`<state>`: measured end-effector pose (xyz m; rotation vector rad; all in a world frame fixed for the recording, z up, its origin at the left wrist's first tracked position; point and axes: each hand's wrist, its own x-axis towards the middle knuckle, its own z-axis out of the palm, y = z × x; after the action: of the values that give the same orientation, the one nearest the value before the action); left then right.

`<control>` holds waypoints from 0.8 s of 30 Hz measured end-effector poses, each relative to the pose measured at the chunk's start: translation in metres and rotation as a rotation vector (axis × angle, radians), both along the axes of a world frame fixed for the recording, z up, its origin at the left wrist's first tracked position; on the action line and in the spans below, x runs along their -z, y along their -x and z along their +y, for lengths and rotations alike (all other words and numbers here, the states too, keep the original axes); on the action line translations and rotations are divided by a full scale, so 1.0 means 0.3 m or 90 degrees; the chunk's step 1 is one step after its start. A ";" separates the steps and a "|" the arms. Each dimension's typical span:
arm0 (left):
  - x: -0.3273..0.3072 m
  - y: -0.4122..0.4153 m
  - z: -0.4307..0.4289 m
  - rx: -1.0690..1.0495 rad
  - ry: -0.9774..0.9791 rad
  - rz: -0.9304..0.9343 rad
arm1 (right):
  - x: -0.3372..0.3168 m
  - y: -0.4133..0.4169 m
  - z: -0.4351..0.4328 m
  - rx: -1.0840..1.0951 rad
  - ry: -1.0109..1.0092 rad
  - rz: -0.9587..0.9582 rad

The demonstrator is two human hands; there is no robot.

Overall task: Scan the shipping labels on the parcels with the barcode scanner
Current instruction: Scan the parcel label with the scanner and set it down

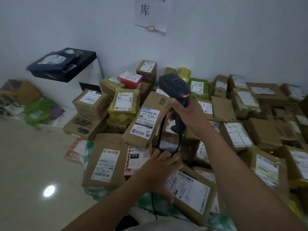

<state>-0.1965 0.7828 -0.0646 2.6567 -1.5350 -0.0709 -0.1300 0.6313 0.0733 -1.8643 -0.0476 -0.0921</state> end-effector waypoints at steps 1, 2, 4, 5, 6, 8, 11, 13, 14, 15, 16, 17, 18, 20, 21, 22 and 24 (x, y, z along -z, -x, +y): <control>0.006 0.002 -0.003 0.001 -0.013 -0.008 | -0.010 0.002 0.004 -0.003 0.009 -0.004; 0.006 0.006 -0.005 0.001 -0.032 -0.006 | -0.020 0.006 0.008 -0.005 0.013 -0.010; 0.001 0.010 -0.014 -0.008 -0.093 0.021 | -0.035 0.012 0.019 -0.010 0.012 -0.026; -0.002 0.010 -0.019 -0.016 -0.117 0.032 | -0.040 0.015 0.024 -0.014 0.010 -0.030; -0.005 0.010 -0.024 -0.027 -0.134 0.048 | -0.043 0.017 0.029 -0.021 0.009 -0.032; -0.008 0.002 -0.025 -0.045 -0.124 0.067 | -0.050 0.021 0.039 -0.037 0.011 -0.030; -0.027 -0.029 -0.019 -0.058 -0.064 0.050 | -0.066 0.022 0.056 -0.060 0.015 -0.040; -0.049 -0.053 -0.022 -0.070 -0.056 0.049 | -0.076 0.020 0.074 -0.061 0.024 -0.056; -0.057 -0.066 -0.027 -0.080 -0.061 0.051 | -0.079 0.018 0.082 -0.060 0.020 -0.062; -0.063 -0.077 -0.033 -0.096 -0.074 0.056 | -0.078 0.015 0.089 -0.059 0.013 -0.067; -0.063 -0.086 -0.041 -0.116 -0.089 0.064 | -0.075 0.012 0.092 -0.058 0.006 -0.070; -0.064 -0.090 -0.047 -0.140 -0.096 0.071 | -0.072 0.010 0.095 -0.054 0.004 -0.070; -0.059 -0.090 -0.052 -0.166 -0.096 0.074 | -0.069 0.009 0.094 -0.051 -0.001 -0.068; -0.052 -0.085 -0.053 -0.207 -0.084 0.068 | -0.067 0.012 0.093 -0.046 -0.025 -0.064; -0.046 -0.080 -0.045 -0.220 -0.071 0.055 | -0.069 0.018 0.093 -0.041 -0.050 -0.064; -0.040 -0.074 -0.035 -0.226 -0.057 0.039 | -0.071 0.025 0.094 -0.036 -0.086 -0.062; -0.032 -0.059 -0.005 -0.208 -0.037 0.003 | -0.080 0.044 0.095 -0.019 -0.161 -0.057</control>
<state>-0.1787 0.7813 -0.0552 2.9101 -1.0939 -0.1028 -0.1431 0.6597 0.0973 -1.6061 -0.1203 -0.1539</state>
